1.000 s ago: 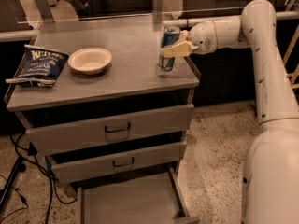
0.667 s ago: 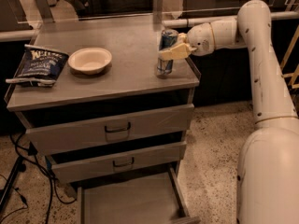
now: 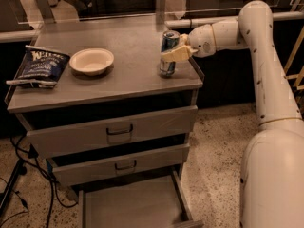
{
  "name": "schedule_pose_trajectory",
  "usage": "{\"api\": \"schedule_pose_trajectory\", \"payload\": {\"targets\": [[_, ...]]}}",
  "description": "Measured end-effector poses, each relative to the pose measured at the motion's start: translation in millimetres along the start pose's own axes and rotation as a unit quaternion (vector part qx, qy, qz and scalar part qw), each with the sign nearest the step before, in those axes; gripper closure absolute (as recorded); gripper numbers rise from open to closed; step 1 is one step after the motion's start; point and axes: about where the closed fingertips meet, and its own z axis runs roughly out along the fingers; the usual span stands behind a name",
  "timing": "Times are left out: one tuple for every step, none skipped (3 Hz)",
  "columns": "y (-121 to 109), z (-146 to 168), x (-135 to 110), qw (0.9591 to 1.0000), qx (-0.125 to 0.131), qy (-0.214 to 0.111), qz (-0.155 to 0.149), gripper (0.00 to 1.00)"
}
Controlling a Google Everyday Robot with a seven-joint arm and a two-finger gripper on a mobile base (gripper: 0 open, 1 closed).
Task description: Pick redbull can from bottom drawer and place on counter
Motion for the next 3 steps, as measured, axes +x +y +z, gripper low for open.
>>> {"api": "schedule_pose_trajectory", "payload": {"targets": [[-4.4,10.6,7.7,0.9998,0.014,-0.006,-0.012,1.0],[-4.4,10.6,7.7,0.9998,0.014,-0.006,-0.012,1.0],[-4.4,10.6,7.7,0.9998,0.014,-0.006,-0.012,0.82]]}}
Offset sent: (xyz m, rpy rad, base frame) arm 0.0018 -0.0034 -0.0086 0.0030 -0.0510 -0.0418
